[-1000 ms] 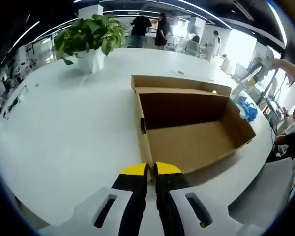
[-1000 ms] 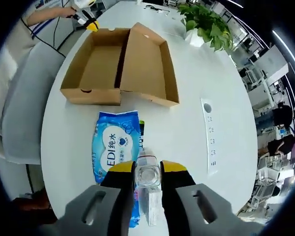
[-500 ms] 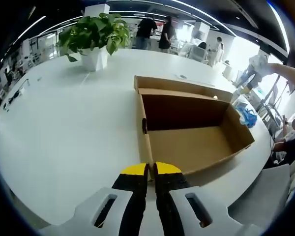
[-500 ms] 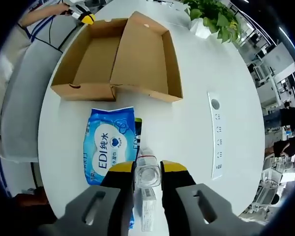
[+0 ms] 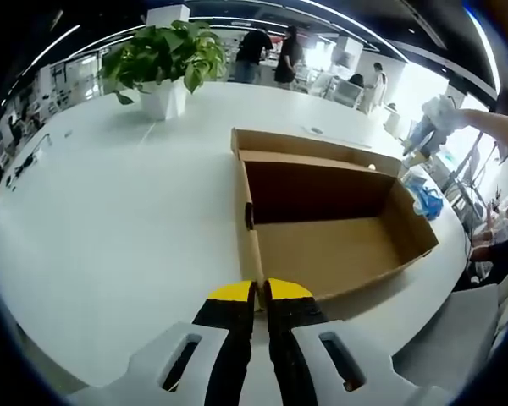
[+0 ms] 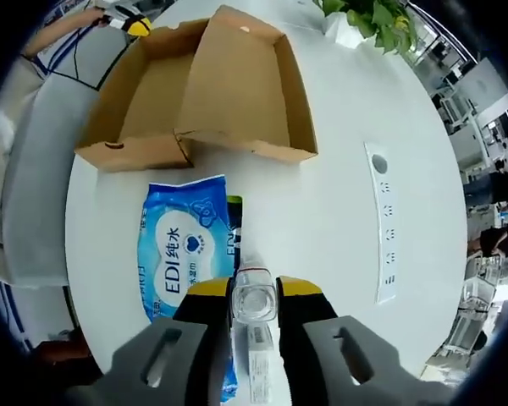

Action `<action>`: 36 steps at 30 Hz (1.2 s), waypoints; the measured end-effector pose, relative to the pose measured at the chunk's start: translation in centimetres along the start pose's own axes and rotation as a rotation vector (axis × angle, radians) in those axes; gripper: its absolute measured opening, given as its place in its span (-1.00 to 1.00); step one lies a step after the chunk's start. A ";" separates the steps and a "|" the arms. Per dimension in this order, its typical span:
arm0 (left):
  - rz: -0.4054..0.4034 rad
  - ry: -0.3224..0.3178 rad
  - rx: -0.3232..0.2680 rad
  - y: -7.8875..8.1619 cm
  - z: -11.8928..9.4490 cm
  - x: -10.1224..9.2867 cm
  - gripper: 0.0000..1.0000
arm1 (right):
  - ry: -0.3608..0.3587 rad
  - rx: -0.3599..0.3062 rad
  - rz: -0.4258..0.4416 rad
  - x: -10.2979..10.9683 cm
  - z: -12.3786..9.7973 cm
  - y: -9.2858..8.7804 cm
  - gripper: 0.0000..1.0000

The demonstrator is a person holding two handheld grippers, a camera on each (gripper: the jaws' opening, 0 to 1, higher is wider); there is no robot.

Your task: Operate the shoe box by opening the lid, removing the specified soft item, and placing it in the target area until the item is outside and the box remains undamaged.

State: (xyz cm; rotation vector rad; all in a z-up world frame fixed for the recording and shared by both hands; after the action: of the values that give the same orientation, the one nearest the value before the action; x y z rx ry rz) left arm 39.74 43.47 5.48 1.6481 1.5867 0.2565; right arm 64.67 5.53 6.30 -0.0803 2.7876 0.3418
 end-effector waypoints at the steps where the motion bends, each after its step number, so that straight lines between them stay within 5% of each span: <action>1: 0.000 -0.001 0.002 0.0 0.0 0.0 -0.96 | -0.001 -0.001 -0.002 -0.2 0.2 0.0 -0.66; 24: -0.005 0.000 0.003 0.0 0.0 0.0 -0.96 | -0.067 -0.030 0.005 -1.1 -0.8 1.2 -0.50; 36: -0.024 0.007 0.006 0.0 0.0 0.0 -0.97 | -0.134 -0.074 0.360 -3.4 -0.8 4.5 -0.56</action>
State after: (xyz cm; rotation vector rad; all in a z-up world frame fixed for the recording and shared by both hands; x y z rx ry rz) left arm 39.71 43.48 5.48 1.6330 1.6127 0.2454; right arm 67.16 9.75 9.19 0.4163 2.6480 0.5157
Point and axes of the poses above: the point that each gripper's makers call its tool centre point, and the gripper's own axes: z roughly forward along the fingers, x roughly to its left, y roughly out of its top, the point moved 1 cm from there along -z, roughly backward along the fingers, and after that the axes turned 15 degrees about -y, right-handed, at the moved point
